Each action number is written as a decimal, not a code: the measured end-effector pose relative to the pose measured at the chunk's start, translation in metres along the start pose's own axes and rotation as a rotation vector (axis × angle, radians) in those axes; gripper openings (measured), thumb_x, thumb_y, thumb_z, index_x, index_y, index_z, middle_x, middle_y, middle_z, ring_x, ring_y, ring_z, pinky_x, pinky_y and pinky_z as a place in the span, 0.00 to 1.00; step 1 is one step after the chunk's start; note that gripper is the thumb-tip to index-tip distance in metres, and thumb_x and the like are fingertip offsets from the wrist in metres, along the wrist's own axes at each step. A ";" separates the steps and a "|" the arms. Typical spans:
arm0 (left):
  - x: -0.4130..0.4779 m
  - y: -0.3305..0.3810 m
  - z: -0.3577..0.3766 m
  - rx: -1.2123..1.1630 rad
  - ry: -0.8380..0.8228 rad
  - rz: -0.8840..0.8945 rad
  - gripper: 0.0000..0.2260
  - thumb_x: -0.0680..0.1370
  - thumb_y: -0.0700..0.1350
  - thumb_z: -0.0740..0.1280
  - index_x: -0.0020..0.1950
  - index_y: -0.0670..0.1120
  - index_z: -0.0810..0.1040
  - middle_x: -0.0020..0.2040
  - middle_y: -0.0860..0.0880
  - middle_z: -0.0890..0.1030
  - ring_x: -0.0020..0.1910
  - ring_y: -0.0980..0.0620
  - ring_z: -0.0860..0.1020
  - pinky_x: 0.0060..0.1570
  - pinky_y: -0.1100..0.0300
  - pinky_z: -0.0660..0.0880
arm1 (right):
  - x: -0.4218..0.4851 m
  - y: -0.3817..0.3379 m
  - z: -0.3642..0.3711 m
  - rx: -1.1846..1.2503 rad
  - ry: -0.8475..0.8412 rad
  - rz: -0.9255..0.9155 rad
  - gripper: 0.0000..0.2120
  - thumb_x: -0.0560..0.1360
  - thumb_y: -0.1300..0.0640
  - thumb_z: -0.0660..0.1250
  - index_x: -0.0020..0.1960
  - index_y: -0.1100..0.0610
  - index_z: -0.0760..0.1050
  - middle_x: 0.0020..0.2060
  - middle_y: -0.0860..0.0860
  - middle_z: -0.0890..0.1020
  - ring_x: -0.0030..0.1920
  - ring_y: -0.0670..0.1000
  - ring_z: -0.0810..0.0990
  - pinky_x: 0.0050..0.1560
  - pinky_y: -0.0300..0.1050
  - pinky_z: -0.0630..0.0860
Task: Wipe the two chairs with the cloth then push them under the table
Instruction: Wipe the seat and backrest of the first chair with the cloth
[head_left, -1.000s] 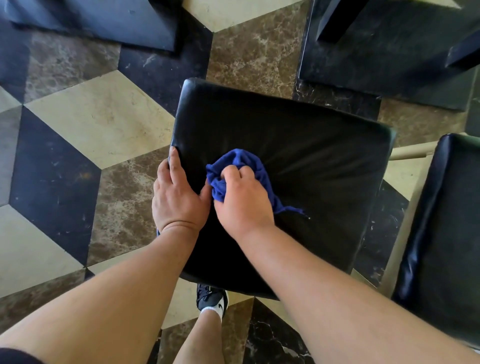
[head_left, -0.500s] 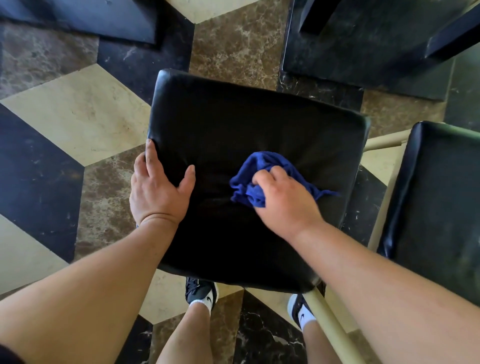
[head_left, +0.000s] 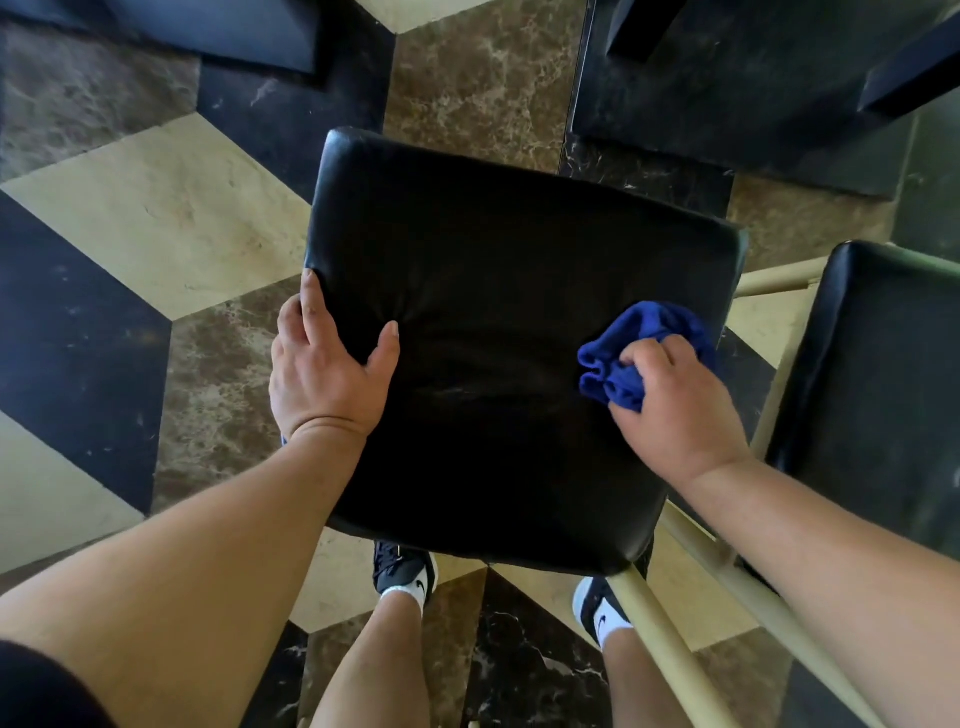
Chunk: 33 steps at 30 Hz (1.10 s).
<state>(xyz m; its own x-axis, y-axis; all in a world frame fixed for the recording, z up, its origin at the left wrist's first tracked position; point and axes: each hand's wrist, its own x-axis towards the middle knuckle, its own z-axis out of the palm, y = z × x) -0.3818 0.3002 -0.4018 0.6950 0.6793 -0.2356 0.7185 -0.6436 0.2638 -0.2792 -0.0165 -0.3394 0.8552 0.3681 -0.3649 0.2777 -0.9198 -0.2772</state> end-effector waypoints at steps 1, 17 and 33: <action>0.000 0.000 0.000 0.001 -0.001 -0.002 0.43 0.77 0.75 0.58 0.84 0.54 0.49 0.78 0.43 0.65 0.70 0.37 0.72 0.60 0.36 0.76 | -0.001 -0.011 0.003 0.019 -0.017 -0.032 0.16 0.71 0.53 0.76 0.56 0.55 0.77 0.52 0.57 0.78 0.43 0.62 0.82 0.39 0.51 0.76; 0.001 0.001 -0.002 0.013 0.004 0.043 0.43 0.77 0.73 0.59 0.84 0.50 0.54 0.77 0.40 0.68 0.69 0.36 0.73 0.58 0.38 0.77 | -0.050 -0.188 0.090 0.186 -0.202 -0.403 0.11 0.73 0.58 0.72 0.53 0.57 0.74 0.48 0.57 0.77 0.39 0.58 0.79 0.35 0.52 0.78; 0.004 0.000 -0.002 0.024 -0.027 0.046 0.43 0.77 0.75 0.57 0.84 0.53 0.49 0.79 0.43 0.65 0.72 0.36 0.71 0.60 0.37 0.76 | -0.059 -0.192 0.106 0.249 -0.196 -0.548 0.19 0.73 0.57 0.73 0.63 0.55 0.76 0.50 0.55 0.76 0.43 0.58 0.79 0.39 0.54 0.78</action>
<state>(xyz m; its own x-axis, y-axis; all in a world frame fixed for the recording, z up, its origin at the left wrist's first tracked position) -0.3789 0.3038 -0.4005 0.7272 0.6395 -0.2493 0.6864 -0.6822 0.2522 -0.4297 0.1525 -0.3589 0.5149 0.8167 -0.2605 0.5227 -0.5400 -0.6597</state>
